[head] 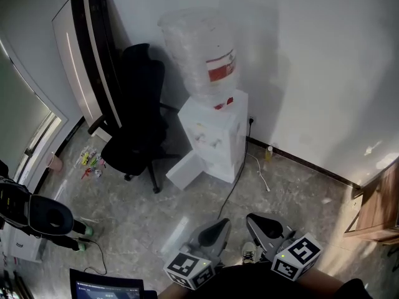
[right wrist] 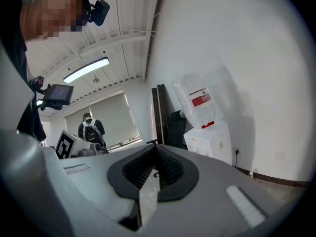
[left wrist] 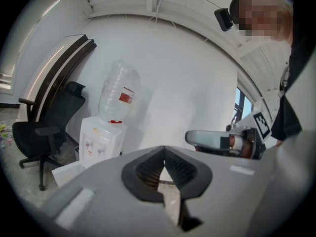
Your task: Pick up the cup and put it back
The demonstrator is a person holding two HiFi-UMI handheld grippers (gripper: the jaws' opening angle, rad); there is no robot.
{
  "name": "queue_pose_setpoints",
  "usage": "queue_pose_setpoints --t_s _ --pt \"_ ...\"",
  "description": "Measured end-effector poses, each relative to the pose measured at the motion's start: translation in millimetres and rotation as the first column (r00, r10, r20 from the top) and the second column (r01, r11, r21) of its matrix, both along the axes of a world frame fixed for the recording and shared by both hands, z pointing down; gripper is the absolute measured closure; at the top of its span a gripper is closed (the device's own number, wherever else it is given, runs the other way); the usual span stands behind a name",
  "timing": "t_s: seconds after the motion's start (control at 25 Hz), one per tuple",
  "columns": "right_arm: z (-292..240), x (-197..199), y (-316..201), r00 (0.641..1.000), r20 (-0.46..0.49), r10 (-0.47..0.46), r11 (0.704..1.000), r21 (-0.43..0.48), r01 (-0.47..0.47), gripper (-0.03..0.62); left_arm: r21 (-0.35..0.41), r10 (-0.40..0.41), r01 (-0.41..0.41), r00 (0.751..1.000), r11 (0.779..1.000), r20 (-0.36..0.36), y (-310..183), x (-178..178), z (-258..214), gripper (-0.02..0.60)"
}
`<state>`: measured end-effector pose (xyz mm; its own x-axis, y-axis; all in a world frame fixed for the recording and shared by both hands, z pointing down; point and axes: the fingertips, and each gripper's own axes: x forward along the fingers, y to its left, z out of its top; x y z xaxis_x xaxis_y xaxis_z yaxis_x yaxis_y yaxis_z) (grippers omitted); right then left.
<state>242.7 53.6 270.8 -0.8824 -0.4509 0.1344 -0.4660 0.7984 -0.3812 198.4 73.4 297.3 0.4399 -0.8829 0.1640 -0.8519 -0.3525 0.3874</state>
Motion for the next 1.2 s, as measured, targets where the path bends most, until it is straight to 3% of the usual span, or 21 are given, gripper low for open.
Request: queue_pose_setpoints --t_s 0.24,0.44,0.72,0.96,1.2 --pt "23.3 31.3 -33.7 1.000 -0.004 0.013 0.998 -0.057 -0.013 0.585 -0.056 -0.154 0.153 0.988 0.987 -0.020 -16.0 -12.0 15.8 0.578" --pt "31.3 24.5 -46.9 1.000 0.002 0.013 0.997 -0.074 -0.013 0.585 -0.088 -0.258 0.257 0.966 0.962 -0.005 -17.2 -45.2 18.3 0.578" --pt "33.4 -31.6 -64.1 0.999 -0.029 0.016 0.999 -0.050 -0.017 0.577 -0.054 -0.208 0.208 0.978 0.977 0.014 -38.2 -88.7 18.0 0.578" --pt "41.8 -116.2 -82.0 0.993 -0.101 0.058 0.996 -0.063 -0.065 0.576 -0.057 -0.121 0.120 0.992 0.991 -0.023 -64.9 -167.1 29.0 0.578" --pt "61.0 -186.4 -99.0 0.971 -0.227 0.080 0.996 -0.008 -0.084 0.576 -0.075 -0.041 0.039 0.999 0.996 -0.027 -87.8 -233.1 48.7 0.578"
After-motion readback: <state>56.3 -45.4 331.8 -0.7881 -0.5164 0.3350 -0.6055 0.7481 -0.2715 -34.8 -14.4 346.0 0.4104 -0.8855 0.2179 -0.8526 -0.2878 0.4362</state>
